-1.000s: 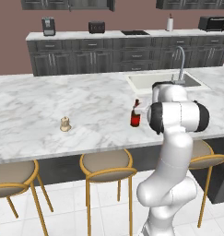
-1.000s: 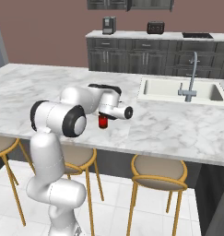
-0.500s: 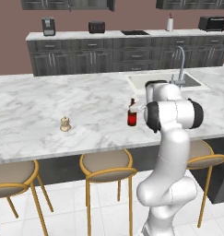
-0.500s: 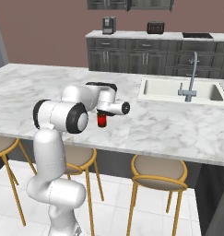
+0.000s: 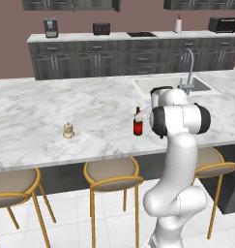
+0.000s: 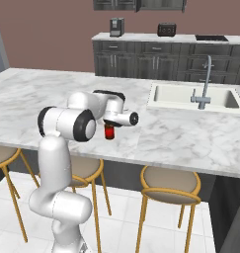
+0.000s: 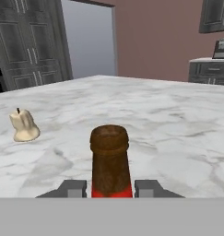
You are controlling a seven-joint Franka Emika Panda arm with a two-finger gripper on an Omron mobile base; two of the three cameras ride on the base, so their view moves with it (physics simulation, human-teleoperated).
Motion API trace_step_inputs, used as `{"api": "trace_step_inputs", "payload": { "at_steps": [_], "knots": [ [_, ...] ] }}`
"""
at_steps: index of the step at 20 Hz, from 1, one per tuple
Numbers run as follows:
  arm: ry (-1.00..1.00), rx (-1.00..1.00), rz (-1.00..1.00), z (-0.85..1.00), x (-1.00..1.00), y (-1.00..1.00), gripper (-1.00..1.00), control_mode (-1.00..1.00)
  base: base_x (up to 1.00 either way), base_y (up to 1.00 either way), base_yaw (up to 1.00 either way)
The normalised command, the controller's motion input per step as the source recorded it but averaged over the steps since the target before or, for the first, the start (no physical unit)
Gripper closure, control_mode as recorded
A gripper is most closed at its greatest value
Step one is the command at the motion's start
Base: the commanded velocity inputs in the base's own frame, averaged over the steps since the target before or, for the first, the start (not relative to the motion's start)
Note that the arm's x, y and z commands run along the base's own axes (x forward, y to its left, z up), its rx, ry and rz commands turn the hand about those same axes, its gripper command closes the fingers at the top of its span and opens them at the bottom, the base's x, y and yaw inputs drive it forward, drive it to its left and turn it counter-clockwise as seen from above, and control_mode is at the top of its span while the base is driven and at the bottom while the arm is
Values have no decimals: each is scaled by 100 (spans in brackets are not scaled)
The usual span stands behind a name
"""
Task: Get the candle and the beer from the cabinet and move them to the dining counter.
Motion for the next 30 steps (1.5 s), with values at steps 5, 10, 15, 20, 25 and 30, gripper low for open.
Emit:
{"api": "trace_step_inputs", "payload": {
  "at_steps": [5,10,15,20,25,30],
  "knots": [
    [0,0,0,-14,4,0,100,-100,0,0,0],
    [0,0,0,-21,2,0,100,-100,0,0,0],
    [0,0,0,-1,0,0,100,-100,0,0,0],
    [0,0,0,0,0,0,-100,-100,0,0,0],
    [0,0,0,0,0,0,-100,-100,0,0,0],
    [0,0,0,0,0,0,-100,-100,0,0,0]
  ]
}}
